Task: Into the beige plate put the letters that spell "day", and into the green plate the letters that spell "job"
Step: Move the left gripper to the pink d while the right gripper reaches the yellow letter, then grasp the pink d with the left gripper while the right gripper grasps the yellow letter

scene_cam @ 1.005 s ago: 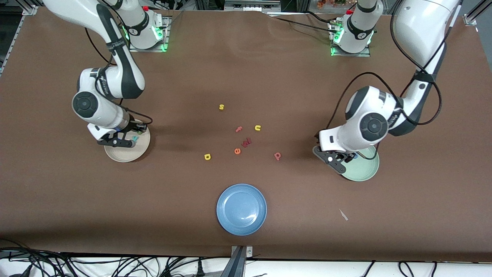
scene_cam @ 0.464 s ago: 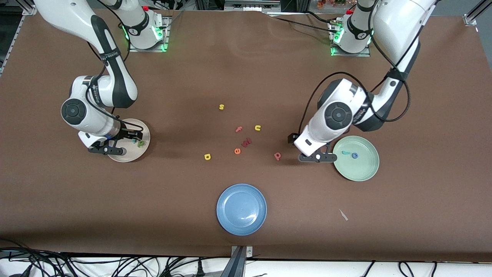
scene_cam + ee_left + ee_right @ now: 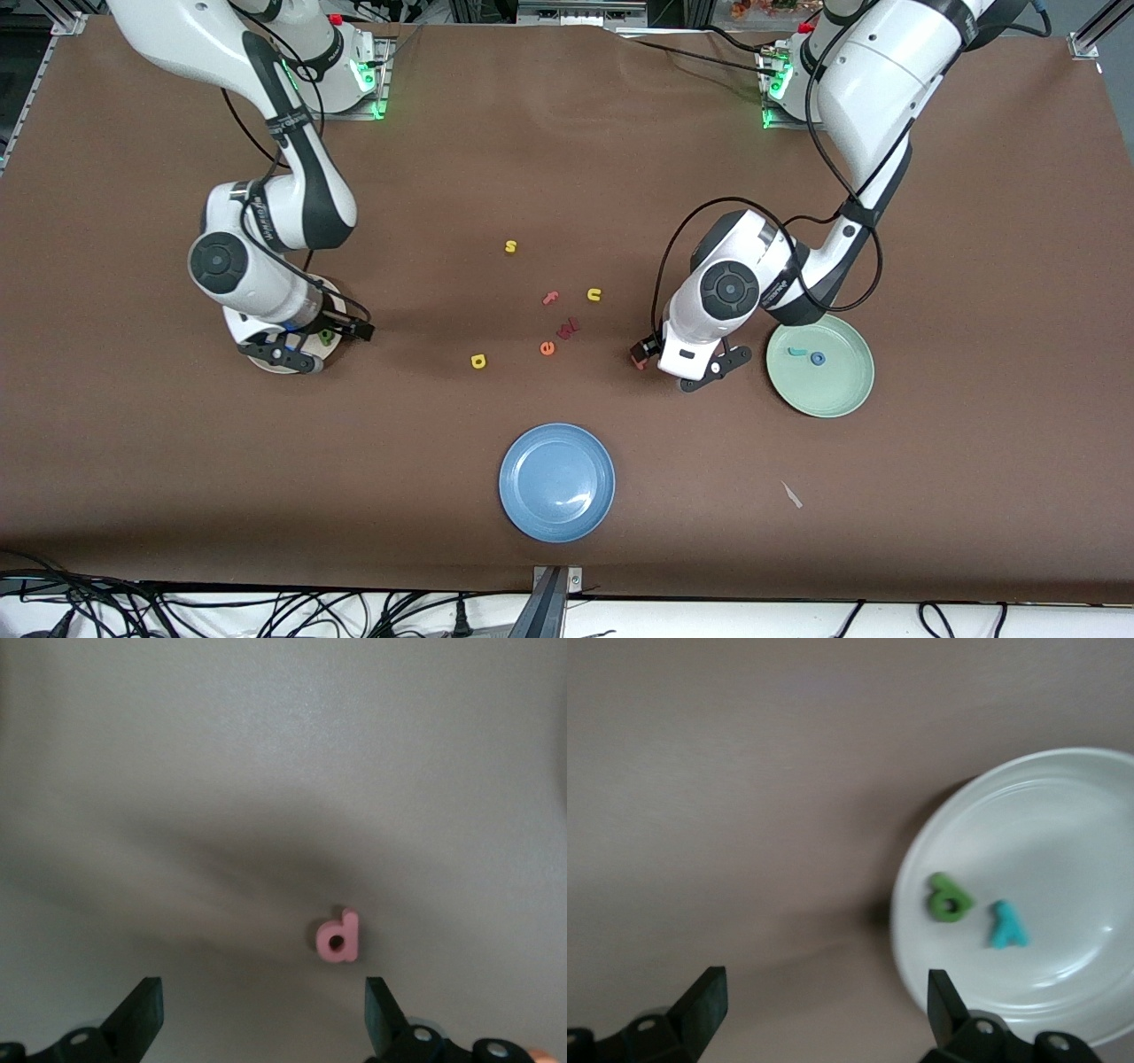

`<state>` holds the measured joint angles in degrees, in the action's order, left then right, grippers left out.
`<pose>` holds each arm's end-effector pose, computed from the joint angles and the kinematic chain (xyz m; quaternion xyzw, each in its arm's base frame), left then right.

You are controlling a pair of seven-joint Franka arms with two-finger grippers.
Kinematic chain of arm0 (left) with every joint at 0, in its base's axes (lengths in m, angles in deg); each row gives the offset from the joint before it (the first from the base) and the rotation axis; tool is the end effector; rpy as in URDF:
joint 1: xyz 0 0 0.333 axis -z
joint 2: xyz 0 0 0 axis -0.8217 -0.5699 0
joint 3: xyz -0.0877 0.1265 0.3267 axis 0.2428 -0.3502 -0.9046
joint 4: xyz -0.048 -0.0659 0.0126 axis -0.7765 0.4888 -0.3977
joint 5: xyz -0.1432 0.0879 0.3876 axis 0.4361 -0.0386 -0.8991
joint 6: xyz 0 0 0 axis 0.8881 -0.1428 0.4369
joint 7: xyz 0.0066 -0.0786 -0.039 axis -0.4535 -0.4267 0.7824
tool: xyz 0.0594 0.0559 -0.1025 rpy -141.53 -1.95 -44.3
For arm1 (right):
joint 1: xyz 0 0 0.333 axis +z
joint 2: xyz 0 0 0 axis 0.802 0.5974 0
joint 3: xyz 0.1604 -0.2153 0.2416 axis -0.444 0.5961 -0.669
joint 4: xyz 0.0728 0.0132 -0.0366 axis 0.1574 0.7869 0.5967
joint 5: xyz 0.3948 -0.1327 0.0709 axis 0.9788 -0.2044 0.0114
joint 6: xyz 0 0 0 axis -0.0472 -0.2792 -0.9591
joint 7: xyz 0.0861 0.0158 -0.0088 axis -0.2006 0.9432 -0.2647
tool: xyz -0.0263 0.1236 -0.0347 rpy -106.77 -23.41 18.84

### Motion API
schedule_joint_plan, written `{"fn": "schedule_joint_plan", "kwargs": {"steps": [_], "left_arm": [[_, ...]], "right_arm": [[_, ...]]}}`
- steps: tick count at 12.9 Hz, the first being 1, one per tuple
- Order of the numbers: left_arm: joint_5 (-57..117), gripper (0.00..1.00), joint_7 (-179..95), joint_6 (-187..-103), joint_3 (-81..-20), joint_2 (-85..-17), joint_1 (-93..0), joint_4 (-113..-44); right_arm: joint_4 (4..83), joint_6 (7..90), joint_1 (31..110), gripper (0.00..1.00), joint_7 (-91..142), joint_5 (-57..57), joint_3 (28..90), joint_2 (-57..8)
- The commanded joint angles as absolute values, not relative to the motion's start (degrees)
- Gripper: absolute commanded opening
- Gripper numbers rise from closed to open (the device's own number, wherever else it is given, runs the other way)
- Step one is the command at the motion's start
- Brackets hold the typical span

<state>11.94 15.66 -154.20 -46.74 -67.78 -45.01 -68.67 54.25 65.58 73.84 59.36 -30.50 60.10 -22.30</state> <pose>0.6550 -0.3581 0.2164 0.9608 0.2679 -0.0655 0.0279 0.6399 0.1653 0.2503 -0.9857 0.1659 0.0288 0.0047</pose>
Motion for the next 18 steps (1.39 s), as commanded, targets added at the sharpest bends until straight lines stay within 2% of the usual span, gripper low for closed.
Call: {"fn": "schedule_joint_plan", "kwargs": {"steps": [1,3,5,9,12,16,18], "left_arm": [[10.26,1.00,18.49,-156.34,-47.92,-70.39,-42.96,-66.24],[9.21,1.00,18.67,-161.18,-48.01,-72.15,-42.43,-66.23],[8.59,0.97,19.02,-161.28,-48.10,-72.68,-41.82,-66.23],[8.50,0.69,19.02,-161.37,-48.36,-74.17,-40.85,-66.24],[8.41,0.65,19.02,-162.07,-49.59,-75.14,-40.23,-65.63],[8.59,0.23,19.02,-162.42,-49.59,-74.97,-40.32,-65.44],[8.41,0.13,19.02,-162.42,-49.59,-74.62,-40.41,-65.36]], "right_arm": [[46.75,64.22,73.80,1.00,67.99,-28.84,56.92,-16.83],[43.14,64.22,73.88,1.00,73.97,-28.84,54.98,-14.10],[40.68,64.31,75.37,1.00,78.90,-28.84,54.28,-12.08],[35.66,64.31,79.67,1.00,88.48,-29.19,54.27,-7.86],[32.59,64.40,81.61,1.00,93.94,-29.46,54.27,-4.87],[31.96,64.92,82.41,1.00,95.09,-29.37,54.27,-3.46],[30.39,64.84,82.50,1.00,95.00,-29.28,54.27,-2.40]]}}
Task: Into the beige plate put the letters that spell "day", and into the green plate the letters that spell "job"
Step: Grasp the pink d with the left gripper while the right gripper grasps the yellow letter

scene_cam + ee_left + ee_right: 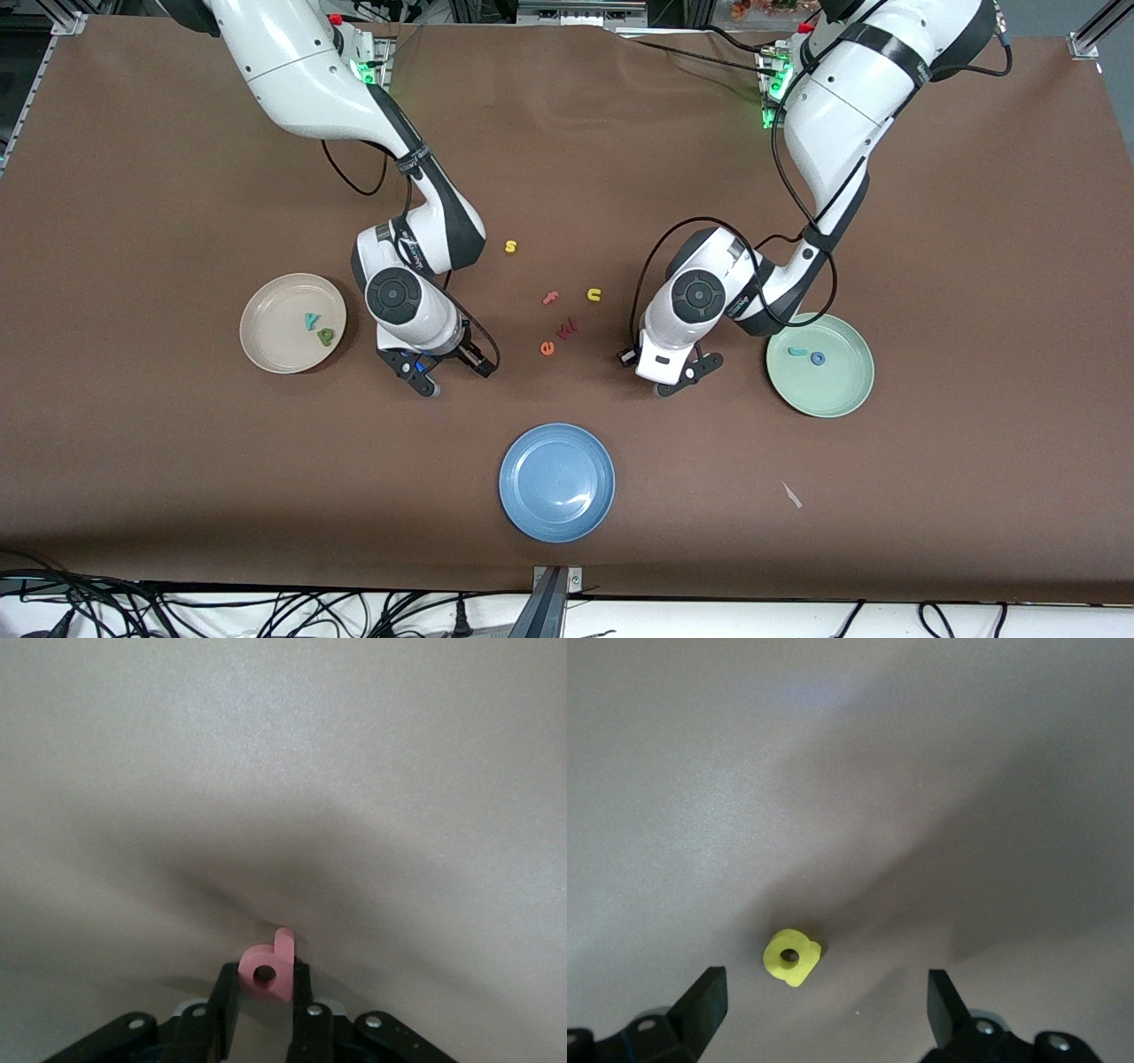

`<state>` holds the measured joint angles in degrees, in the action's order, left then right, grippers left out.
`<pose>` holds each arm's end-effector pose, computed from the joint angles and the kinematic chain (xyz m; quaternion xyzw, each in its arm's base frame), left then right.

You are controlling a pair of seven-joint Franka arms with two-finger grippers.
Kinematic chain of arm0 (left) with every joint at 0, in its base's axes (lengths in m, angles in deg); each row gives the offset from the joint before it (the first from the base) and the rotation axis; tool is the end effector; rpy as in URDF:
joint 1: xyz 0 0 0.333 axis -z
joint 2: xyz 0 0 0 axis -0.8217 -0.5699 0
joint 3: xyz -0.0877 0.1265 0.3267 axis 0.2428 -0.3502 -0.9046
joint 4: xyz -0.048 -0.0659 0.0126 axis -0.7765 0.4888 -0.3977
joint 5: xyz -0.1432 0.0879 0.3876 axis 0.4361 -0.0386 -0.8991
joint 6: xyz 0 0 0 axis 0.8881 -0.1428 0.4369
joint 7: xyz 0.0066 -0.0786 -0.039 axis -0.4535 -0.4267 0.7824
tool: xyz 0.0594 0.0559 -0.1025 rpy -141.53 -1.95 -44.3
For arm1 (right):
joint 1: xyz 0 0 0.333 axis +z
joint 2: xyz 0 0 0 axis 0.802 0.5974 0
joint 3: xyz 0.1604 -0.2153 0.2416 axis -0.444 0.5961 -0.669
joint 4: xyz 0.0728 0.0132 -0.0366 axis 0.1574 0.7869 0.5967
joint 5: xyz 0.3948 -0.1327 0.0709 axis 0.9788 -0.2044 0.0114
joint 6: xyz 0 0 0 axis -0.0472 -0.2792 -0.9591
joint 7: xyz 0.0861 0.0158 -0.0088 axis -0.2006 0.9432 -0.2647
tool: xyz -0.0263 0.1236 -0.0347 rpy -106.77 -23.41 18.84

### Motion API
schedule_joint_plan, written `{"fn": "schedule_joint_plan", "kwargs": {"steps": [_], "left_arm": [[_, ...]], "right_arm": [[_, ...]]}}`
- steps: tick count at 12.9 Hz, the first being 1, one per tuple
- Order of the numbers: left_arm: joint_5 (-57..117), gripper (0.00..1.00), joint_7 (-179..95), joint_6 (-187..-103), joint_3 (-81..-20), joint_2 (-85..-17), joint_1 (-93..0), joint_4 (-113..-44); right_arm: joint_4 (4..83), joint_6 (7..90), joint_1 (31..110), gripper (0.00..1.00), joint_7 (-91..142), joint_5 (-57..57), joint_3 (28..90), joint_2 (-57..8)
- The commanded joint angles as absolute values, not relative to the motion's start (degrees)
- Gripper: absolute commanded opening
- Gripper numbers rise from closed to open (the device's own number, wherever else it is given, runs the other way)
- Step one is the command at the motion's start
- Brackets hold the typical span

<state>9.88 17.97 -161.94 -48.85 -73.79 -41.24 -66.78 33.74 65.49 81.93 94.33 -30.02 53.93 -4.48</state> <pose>0.6546 -0.3869 0.1605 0.9617 0.2675 -0.0410 0.0442 0.6636 0.3603 0.1845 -0.9375 0.3456 0.0328 0.0252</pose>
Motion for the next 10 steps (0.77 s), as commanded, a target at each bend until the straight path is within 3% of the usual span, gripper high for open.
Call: {"fn": "schedule_joint_plan", "kwargs": {"steps": [1,5,10], "left_arm": [[8.24,0.12,18.84,-162.42,-49.59,-74.53,-40.41,-65.36],[8.15,0.09,17.97,-158.22,-49.68,-71.55,-41.11,-65.18],[8.23,0.07,4.90,-149.61,-49.59,-65.58,-44.79,-65.27]], "right_arm": [[29.86,64.92,82.50,1.00,95.00,-29.19,54.27,-1.79],[29.15,65.45,82.85,0.98,95.00,-29.19,54.27,-0.38],[27.67,65.81,82.94,0.76,95.79,-29.02,54.19,0.94]]}}
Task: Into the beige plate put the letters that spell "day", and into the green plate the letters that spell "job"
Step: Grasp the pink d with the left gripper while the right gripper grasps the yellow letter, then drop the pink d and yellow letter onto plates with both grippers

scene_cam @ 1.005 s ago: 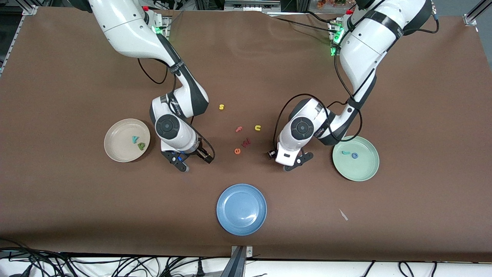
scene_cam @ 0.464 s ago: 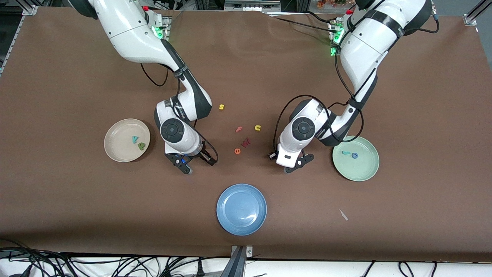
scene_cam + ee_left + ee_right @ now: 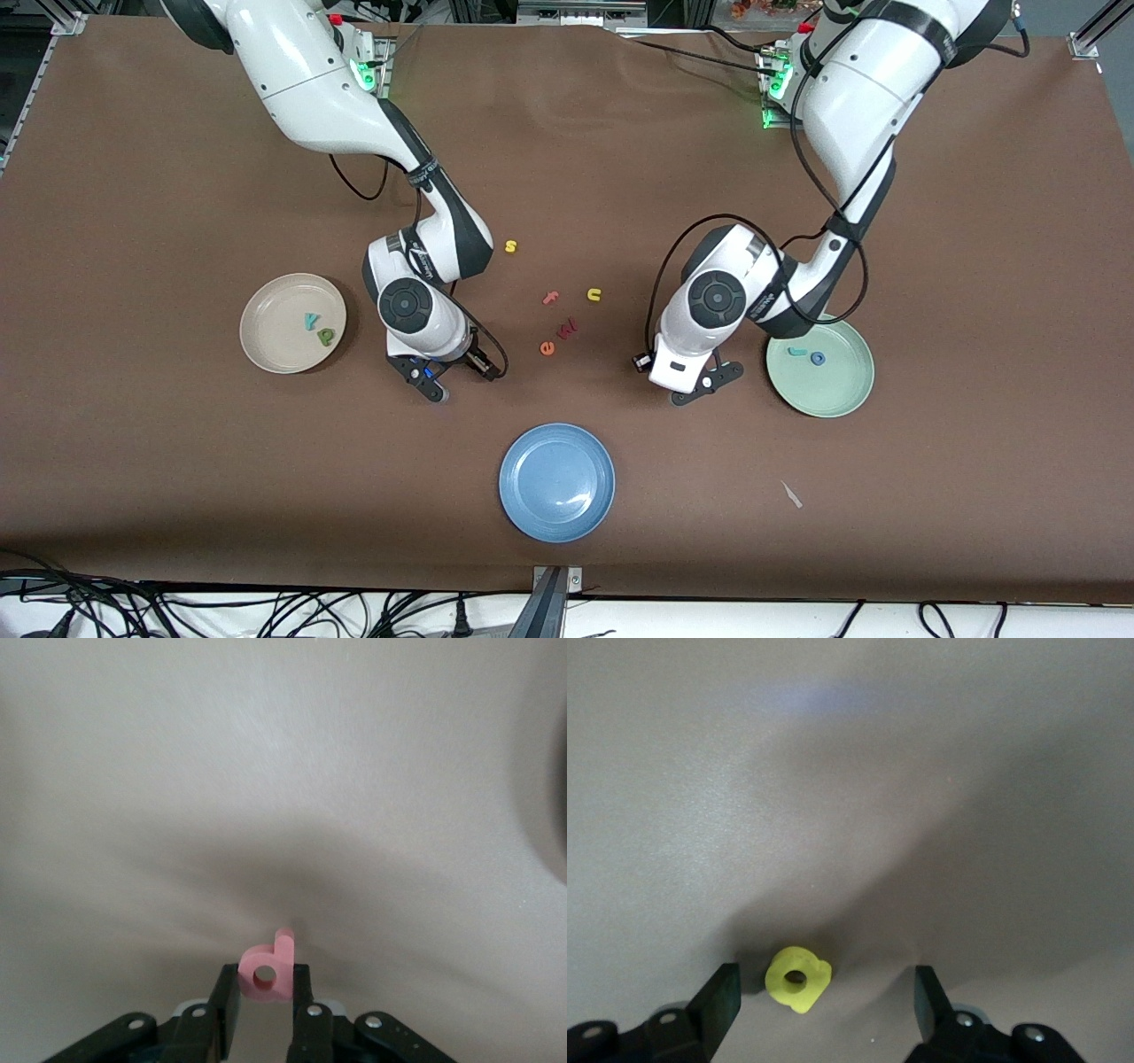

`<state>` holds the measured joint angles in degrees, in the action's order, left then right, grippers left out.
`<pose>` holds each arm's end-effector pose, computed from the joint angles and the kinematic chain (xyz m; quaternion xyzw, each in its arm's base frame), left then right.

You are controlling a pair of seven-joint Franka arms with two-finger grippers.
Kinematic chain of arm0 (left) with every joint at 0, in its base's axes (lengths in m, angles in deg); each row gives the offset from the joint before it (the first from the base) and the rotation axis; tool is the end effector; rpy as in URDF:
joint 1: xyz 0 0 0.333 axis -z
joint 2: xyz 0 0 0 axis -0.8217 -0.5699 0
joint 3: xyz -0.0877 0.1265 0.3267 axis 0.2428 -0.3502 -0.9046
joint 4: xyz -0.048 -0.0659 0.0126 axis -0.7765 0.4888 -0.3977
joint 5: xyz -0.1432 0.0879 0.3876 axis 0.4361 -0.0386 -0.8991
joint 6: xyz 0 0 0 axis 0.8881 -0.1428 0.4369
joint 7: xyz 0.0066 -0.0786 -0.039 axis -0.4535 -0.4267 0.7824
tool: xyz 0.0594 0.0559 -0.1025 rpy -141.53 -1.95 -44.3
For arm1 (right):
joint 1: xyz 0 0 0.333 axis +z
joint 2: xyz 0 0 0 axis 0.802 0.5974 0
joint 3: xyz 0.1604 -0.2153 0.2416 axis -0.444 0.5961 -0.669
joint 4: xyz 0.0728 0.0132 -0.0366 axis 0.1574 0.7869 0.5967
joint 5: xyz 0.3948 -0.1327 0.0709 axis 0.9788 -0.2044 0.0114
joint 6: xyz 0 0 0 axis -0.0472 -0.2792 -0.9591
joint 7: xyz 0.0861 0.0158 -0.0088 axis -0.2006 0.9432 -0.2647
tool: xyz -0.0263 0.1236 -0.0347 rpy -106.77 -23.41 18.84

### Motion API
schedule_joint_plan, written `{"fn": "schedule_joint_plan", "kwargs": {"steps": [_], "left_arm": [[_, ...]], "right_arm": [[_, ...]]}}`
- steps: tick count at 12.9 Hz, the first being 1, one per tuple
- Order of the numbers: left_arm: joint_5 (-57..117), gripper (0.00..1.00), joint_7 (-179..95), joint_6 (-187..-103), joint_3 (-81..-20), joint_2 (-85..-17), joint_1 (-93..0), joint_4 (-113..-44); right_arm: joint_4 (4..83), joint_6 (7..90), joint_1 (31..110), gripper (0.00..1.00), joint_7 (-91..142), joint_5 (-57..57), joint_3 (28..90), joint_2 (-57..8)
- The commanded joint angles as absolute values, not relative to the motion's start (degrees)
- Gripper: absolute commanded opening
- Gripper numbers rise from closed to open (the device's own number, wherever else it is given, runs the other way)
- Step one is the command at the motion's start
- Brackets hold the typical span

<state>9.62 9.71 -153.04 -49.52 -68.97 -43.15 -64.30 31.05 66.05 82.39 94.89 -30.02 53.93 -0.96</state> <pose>0.6797 -0.3527 0.2259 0.9758 0.2154 -0.0330 0.0177 0.6679 0.3694 0.1595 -0.9370 0.3468 0.0341 0.0228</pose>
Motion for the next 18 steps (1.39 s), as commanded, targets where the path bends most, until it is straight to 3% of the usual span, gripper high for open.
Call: {"fn": "schedule_joint_plan", "kwargs": {"steps": [1,11,16,17,18], "left_arm": [[8.23,0.07,1.74,-148.11,-49.50,-64.78,-45.93,-65.27],[6.66,0.09,-35.34,-143.79,-50.03,-64.25,-57.61,-69.39],[6.56,0.13,-45.23,-144.75,-50.03,-66.08,-63.78,-69.84],[6.65,0.22,-45.23,-146.06,-50.03,-66.53,-63.87,-69.84],[6.65,0.47,-45.14,-146.51,-50.03,-66.97,-63.87,-69.66]], "right_arm": [[26.96,65.80,83.02,0.75,96.67,-29.10,54.19,1.55],[25.90,65.63,83.64,0.38,96.85,-29.46,54.19,2.44],[25.90,65.54,83.64,0.25,96.85,-29.54,54.19,2.35],[25.90,65.54,83.64,0.21,96.85,-29.54,54.19,2.26],[25.81,65.19,83.55,0.15,96.68,-29.54,54.27,2.00]]}}
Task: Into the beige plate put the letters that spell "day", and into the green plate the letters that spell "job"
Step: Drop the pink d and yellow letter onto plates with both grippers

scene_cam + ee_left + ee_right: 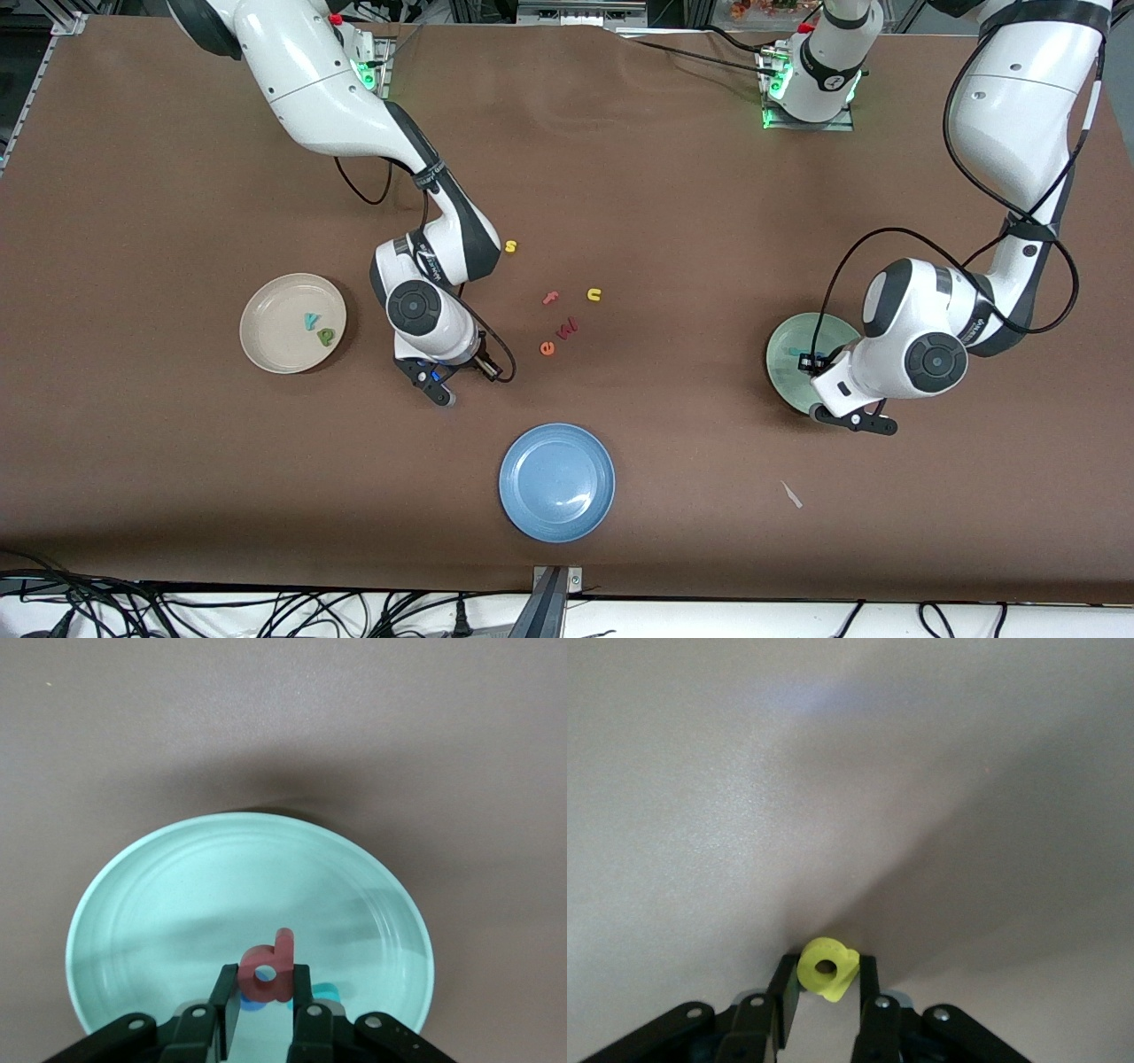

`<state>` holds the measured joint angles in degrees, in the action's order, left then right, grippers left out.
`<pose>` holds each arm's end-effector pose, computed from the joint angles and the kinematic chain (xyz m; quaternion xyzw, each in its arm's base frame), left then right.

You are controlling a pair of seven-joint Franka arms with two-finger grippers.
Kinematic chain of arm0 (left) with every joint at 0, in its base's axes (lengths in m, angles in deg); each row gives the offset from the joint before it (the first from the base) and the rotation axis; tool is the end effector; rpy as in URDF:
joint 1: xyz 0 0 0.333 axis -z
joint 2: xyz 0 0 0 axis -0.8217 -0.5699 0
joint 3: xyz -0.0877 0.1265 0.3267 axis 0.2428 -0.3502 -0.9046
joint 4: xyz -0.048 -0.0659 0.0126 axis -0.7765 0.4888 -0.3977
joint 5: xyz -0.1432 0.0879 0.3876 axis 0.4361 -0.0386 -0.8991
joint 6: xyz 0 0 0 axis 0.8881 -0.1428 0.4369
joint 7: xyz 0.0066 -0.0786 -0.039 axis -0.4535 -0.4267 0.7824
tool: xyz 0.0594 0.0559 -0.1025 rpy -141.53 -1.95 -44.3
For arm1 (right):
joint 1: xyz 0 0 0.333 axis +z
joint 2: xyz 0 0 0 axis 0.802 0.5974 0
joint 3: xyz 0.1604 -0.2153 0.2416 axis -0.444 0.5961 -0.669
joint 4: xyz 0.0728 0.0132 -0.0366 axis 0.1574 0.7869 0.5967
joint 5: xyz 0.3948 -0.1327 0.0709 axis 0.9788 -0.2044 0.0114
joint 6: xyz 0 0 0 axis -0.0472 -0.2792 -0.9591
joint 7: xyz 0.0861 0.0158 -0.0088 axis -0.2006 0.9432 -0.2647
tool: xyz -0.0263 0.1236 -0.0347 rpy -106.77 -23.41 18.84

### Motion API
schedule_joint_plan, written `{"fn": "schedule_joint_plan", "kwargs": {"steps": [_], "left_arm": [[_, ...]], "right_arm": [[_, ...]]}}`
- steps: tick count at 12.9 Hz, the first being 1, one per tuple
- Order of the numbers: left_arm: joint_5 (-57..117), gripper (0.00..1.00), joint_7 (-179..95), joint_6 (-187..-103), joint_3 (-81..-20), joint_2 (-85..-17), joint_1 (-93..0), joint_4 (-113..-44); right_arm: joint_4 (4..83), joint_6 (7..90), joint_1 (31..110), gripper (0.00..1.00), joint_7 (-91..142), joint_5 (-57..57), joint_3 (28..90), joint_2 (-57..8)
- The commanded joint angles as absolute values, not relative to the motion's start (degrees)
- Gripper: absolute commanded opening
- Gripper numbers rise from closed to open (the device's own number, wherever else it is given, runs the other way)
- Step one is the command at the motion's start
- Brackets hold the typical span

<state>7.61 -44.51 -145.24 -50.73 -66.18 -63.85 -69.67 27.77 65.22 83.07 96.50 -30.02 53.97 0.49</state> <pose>0.7168 -0.0755 0.2074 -0.9907 0.0875 0.1038 0.0037 0.6756 0.3842 0.1644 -0.9345 0.3535 0.0292 0.0289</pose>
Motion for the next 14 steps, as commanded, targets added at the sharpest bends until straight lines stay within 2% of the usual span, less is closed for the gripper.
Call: {"fn": "schedule_joint_plan", "kwargs": {"steps": [1,2,4,7,12,14], "left_arm": [[6.74,0.81,-45.14,-146.69,-49.94,-67.32,-63.87,-69.40],[6.83,1.00,-44.53,-146.60,-49.94,-67.24,-63.87,-69.31],[7.35,1.00,-44.26,-146.08,-49.85,-66.80,-63.87,-68.96],[7.36,1.00,-44.26,-145.73,-49.24,-64.00,-63.35,-68.70],[7.53,1.00,-44.79,-141.34,-48.01,-56.18,-63.61,-66.24],[7.62,1.00,-45.05,-135.83,-48.01,-51.79,-64.48,-64.40]], "right_arm": [[25.72,64.23,83.46,0.10,96.50,-29.63,54.36,1.56],[24.85,62.31,83.29,0.08,95.98,-29.81,54.54,1.12],[25.01,58.79,82.94,0.07,90.12,-31.99,55.24,-1.50],[34.65,54.12,82.94,0.07,75.80,-32.00,59.53,-10.71],[54.42,59.72,82.94,0.07,57.87,-32.18,66.56,-25.31],[61.46,63.33,82.94,0.07,52.22,-32.18,69.90,-29.01]]}}
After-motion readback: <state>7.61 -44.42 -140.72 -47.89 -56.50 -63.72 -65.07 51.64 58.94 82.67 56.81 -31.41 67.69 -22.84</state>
